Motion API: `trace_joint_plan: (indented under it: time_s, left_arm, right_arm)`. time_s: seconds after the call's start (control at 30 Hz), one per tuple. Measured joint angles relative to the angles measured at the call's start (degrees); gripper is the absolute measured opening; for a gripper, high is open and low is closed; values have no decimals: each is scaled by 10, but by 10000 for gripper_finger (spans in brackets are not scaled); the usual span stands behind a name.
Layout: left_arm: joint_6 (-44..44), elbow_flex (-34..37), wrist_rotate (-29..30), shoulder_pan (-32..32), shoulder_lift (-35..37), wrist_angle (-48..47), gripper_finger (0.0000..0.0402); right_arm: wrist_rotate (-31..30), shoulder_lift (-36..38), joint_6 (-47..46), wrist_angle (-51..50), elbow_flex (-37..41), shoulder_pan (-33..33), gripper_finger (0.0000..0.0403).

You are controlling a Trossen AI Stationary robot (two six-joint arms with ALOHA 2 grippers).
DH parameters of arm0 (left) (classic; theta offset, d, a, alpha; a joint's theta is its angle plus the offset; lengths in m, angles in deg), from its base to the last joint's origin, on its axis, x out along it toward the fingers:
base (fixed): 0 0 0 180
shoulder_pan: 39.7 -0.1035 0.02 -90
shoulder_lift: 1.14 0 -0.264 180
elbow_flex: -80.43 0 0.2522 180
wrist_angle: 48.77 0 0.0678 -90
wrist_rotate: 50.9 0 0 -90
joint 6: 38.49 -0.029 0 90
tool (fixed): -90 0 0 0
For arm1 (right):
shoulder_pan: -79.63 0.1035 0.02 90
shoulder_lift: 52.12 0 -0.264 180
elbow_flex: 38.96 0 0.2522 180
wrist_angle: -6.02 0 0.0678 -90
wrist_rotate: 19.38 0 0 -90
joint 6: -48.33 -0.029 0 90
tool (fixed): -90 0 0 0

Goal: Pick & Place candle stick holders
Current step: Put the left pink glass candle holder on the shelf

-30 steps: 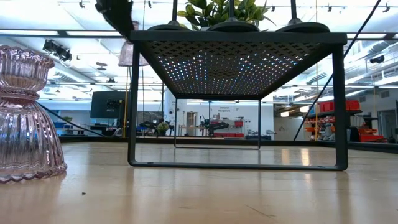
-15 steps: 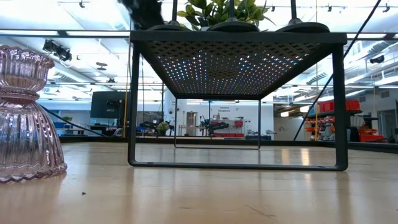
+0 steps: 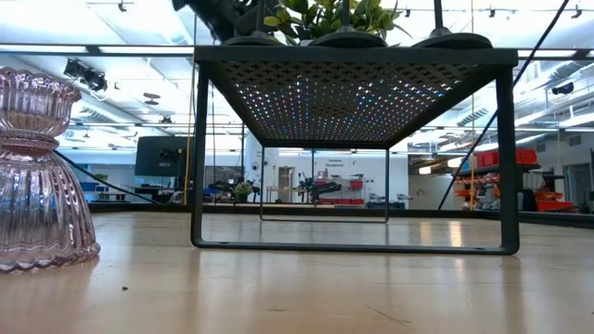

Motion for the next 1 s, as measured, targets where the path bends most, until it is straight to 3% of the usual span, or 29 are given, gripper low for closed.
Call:
trace_joint_plan:
  time_s: [0.5,1.0]
  left_arm:
    - [-15,0,-170,-24,-64,168,154]
    - [5,0,-226,-23,-126,268,154]
  right_arm:
    - [-5,0,2,-1,0,0,201]
    - [-5,0,2,-1,0,0,201]
